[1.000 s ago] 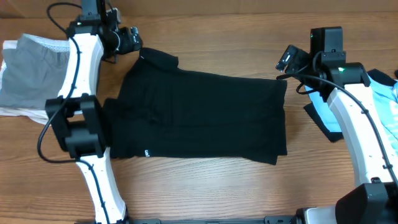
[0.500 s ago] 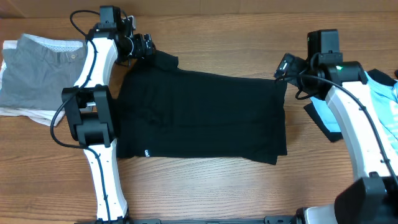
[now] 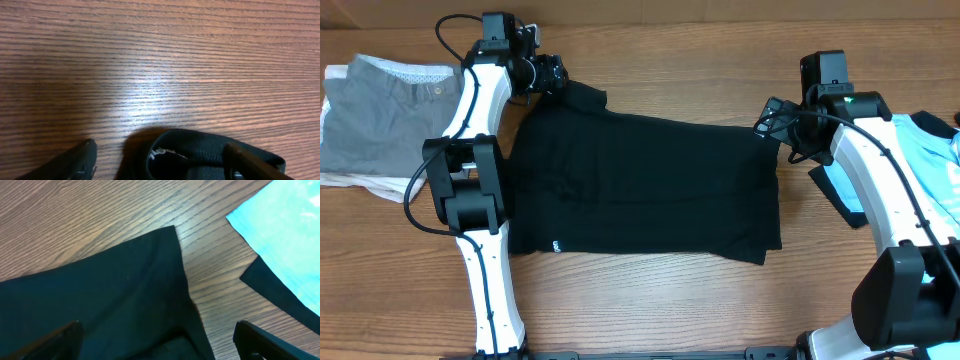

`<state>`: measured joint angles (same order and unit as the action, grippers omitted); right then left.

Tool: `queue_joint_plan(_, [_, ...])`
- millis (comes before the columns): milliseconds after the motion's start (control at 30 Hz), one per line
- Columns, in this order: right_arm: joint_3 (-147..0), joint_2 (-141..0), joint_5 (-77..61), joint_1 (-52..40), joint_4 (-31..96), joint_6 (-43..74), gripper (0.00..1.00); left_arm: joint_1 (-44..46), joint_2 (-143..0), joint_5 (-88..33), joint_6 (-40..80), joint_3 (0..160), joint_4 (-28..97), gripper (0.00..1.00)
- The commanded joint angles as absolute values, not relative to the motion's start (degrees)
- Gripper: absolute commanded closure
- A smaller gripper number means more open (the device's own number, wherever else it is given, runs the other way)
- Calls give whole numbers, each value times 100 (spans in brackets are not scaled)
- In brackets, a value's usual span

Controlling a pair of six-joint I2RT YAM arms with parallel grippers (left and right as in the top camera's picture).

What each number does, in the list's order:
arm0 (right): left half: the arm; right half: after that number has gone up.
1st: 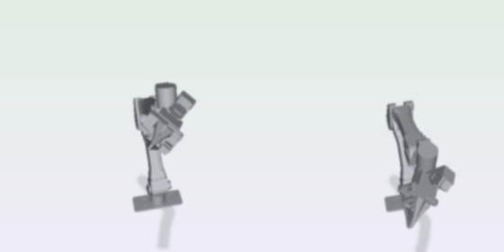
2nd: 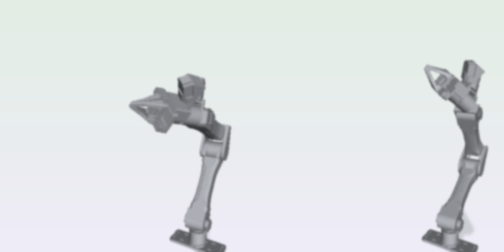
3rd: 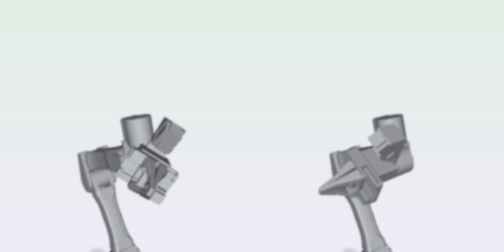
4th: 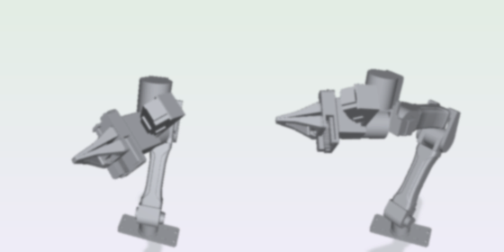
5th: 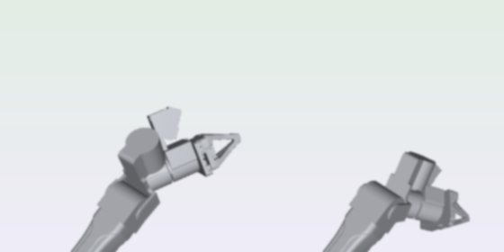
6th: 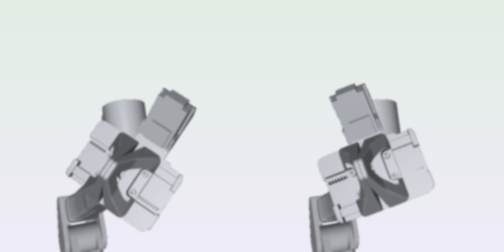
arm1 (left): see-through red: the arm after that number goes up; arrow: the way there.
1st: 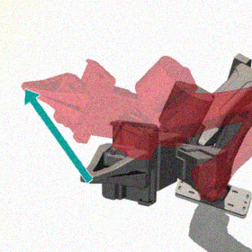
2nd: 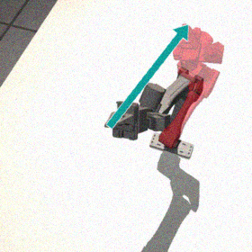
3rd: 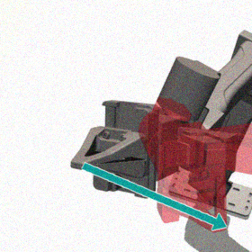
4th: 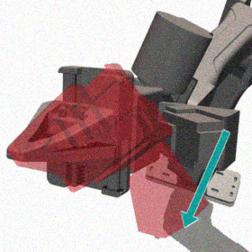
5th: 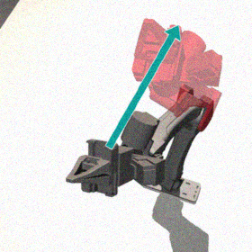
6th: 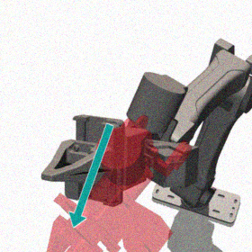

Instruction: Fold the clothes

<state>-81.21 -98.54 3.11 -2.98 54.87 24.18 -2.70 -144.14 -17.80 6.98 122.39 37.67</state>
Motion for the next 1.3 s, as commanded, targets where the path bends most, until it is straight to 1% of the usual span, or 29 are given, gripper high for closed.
queue_joint_plan(0, [-8171, -9865, 283, -287, 5457, 2399, 0, -222, -14639, -1739, 574, 12368, 3780, 30])
queue_joint_plan(33, [-8171, -9870, 283, -287, 5454, 2399, 0, -222, -14652, -1737, 574, 12368, 3785, 34])
queue_joint_plan(100, [-8171, -9872, 283, -287, 5435, 2399, 0, -222, -14663, -1730, 574, 12368, 3793, 37])
queue_joint_plan(133, [-8171, -9872, 285, -287, 5433, 2399, 0, -222, -14663, -1719, 574, 12368, 3789, 40])
queue_joint_plan(233, [-8171, -9872, 285, -287, 5437, 2399, 0, -222, -14663, -1688, 574, 12368, 3780, 52])
queue_joint_plan(300, [-8169, -9872, 285, -287, 5428, 2399, 0, -222, -14663, -1656, 576, 12368, 3782, 66])
queue_joint_plan(333, [-8171, -9872, 285, -287, 5413, 2401, 0, -220, -14663, -1632, 576, 12368, 3785, 77])
queue_joint_plan(367, [-8171, -9872, 287, -285, 5402, 2408, 0, -220, -14663, -1625, 576, 12368, 3787, 85])
queue_joint_plan(433, [-8171, -9872, 290, -252, 5339, 2425, 0, -222, -14663, -1610, 576, 12368, 3785, 91])
queue_joint_plan(500, [-8171, -9872, 331, -163, 5166, 2502, 0, -222, -14663, -1601, 576, 12368, 3778, 93])
queue_joint_plan(600, [-8171, -9915, 263, 95, 4735, 2495, 0, -220, -14663, -1601, 576, 12368, 3760, 92])
queue_joint_plan(733, [-8171, -10147, -187, 408, 4300, 1890, 0, -217, -14663, -1601, 576, 12368, 3767, 93])
queue_joint_plan(800, [-8171, -10481, -377, 530, 4099, 1623, 0, -217, -14663, -1599, 580, 12368, 3763, 96])
queue_joint_plan(867, [-8171, -10711, -436, 534, 3955, 1623, 0, -215, -14663, -1594, 607, 12368, 3756, 96])
queue_joint_plan(1000, [-8171, -11104, -996, 508, 3664, 1625, 0, -215, -14663, -1592, 670, 12368, 3760, 96])
queue_joint_plan(1100, [-8171, -11351, -1059, 478, 3555, 1627, 1, -215, -14663, -1594, 687, 12368, 3780, 96])
queue_joint_plan(1267, [-8171, -11587, -1063, 480, 3494, 1656, 9, -215, -14663, -1592, 685, 12366, 3824, 96])
